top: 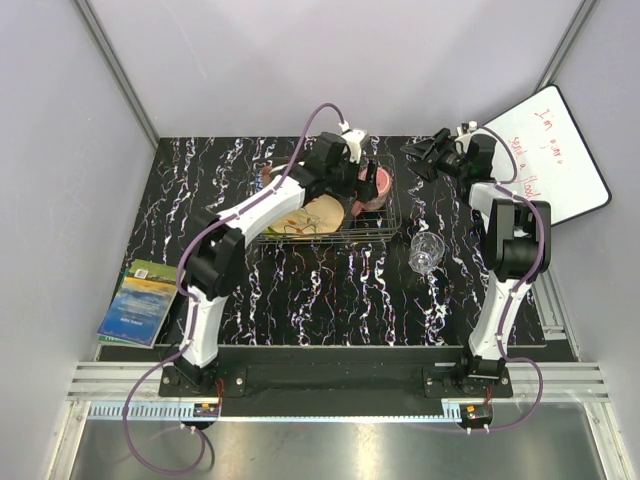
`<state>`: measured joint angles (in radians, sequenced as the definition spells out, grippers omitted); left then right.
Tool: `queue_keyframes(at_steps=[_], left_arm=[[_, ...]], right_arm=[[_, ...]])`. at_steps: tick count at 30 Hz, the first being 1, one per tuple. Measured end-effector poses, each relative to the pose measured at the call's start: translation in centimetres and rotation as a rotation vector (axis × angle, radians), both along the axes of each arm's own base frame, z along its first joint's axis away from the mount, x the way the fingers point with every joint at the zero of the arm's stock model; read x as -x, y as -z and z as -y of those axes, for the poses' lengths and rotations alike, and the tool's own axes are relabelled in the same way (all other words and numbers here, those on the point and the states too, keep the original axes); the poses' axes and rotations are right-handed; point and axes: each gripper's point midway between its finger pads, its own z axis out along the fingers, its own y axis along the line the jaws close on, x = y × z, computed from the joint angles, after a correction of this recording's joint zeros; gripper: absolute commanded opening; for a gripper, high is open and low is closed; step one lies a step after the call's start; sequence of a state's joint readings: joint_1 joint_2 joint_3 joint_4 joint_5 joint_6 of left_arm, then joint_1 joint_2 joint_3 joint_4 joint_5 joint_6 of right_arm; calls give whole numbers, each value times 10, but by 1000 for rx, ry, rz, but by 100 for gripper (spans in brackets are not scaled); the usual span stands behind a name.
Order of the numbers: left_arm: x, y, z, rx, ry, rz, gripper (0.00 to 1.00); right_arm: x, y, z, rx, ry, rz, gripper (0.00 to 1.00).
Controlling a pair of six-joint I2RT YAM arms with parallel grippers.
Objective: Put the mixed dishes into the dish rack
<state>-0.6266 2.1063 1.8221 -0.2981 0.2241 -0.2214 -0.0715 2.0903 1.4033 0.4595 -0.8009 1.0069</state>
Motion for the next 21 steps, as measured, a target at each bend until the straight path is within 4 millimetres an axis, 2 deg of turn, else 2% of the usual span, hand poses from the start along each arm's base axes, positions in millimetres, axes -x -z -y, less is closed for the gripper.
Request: queue_keyframes(at_steps=[6, 12, 18, 21], left_arm=[[12, -16, -9, -8, 1, -12, 99], [19, -30, -13, -10, 6, -9, 99], [16, -47, -14, -7, 11, 23, 99], [9, -66, -15, 10, 7, 56, 99]], right_arm=[[4, 14, 2, 80, 8, -30, 77], [8, 15, -3, 139, -2, -25, 75], [15, 13, -3, 231, -2, -11, 72], [17, 12, -6, 292, -9, 4, 70]])
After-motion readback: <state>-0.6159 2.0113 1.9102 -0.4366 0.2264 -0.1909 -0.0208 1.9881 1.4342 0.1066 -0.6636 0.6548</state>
